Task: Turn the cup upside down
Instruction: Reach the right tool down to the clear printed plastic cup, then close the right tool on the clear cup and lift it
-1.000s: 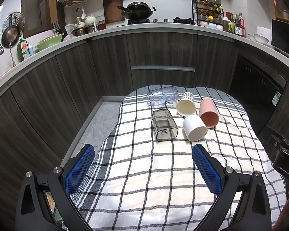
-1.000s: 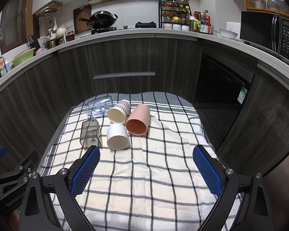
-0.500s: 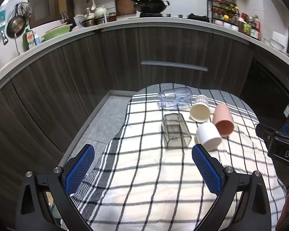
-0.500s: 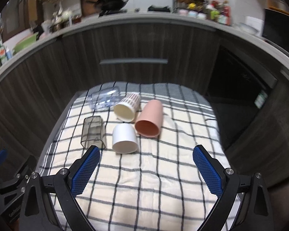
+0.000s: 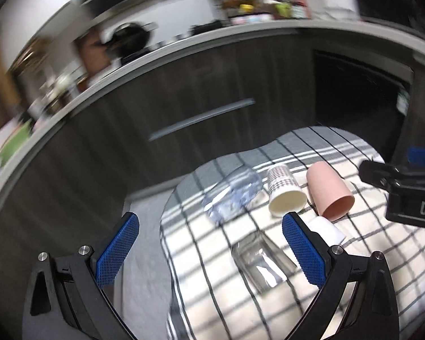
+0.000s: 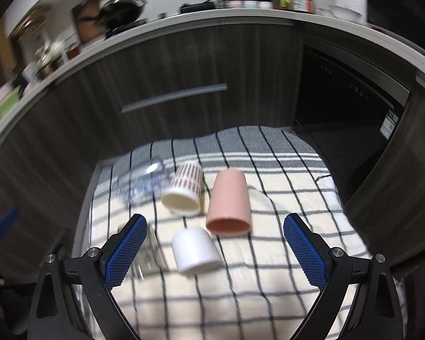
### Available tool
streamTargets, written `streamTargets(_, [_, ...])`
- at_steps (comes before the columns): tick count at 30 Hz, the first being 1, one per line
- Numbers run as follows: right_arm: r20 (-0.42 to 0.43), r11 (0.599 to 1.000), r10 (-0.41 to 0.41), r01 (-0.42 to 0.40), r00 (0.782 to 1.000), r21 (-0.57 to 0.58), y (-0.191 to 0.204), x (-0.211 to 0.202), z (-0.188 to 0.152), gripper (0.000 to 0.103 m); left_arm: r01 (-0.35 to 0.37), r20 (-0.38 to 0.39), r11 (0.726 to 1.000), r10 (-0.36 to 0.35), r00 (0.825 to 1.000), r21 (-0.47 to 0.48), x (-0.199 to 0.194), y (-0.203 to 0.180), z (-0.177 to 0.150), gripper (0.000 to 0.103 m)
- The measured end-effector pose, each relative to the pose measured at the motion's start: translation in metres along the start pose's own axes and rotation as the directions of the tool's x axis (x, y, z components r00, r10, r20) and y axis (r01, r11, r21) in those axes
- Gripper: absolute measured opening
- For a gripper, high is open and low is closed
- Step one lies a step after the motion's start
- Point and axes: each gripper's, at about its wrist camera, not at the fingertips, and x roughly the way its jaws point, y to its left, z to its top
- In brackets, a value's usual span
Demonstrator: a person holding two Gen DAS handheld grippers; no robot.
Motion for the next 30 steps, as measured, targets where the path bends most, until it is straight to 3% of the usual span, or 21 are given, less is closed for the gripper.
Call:
streamTargets(4, [0.017,0.996,-0.024,0.023,1.000,0.084,0.003,0.021,0.015,0.097,0.108,-0.034,0.987,-0.104,0.994,0.122,0.037,-0.001,0.018,0.103])
streamTargets(7, [0.027,0.985,-0.046,0.041,0.999,0.165,0.001,0.040,0.025,0.097,0.201,-0.076,0.958,-0.190,0.979,0.205,0.069,-0.002,0.027,0.102])
streamTargets(13, [-0.001,0.937,-0.068,0.064,0.998,0.345,-0.001,0.081,0.038,0.097,0.385,-0.218,0.877,-0.331,0.918,0.289,0.136,-0.003,0.046,0.098])
streamTargets(15, [-0.005,0.925,-0.076,0.072,0.997,0.374,0.000,0.091,0.042,0.097,0.448,-0.279,0.843,-0.372,0.885,0.297,0.159,-0.005,0.050,0.095])
streamTargets(17, [-0.011,0.914,-0.080,0.078,0.997,0.398,0.002,0.104,0.045,0.097,0.492,-0.339,0.820,-0.391,0.855,0.294,0.182,-0.008,0.052,0.091])
streamTargets(19, [-0.022,0.902,-0.082,0.083,0.996,0.424,0.002,0.115,0.048,0.097,0.516,-0.377,0.804,-0.398,0.837,0.296,0.198,-0.009,0.052,0.085])
streamTargets(23, [-0.056,0.882,-0.081,0.097,0.995,0.461,0.000,0.137,0.049,0.097,0.575,-0.447,0.761,-0.420,0.790,0.301,0.228,-0.017,0.045,0.082])
streamTargets(24, [-0.063,0.880,-0.081,0.101,0.995,0.464,0.001,0.142,0.049,0.097,0.581,-0.461,0.755,-0.417,0.783,0.305,0.235,-0.019,0.043,0.082])
streamTargets(27, [-0.072,0.879,-0.082,0.106,0.994,0.464,0.002,0.153,0.048,0.097,0.564,-0.465,0.757,-0.390,0.795,0.330,0.251,-0.020,0.040,0.082])
streamTargets(30, [-0.081,0.872,-0.071,0.101,0.994,0.478,0.002,0.160,0.046,0.097,0.572,-0.483,0.755,-0.389,0.785,0.321,0.262,-0.020,0.037,0.082])
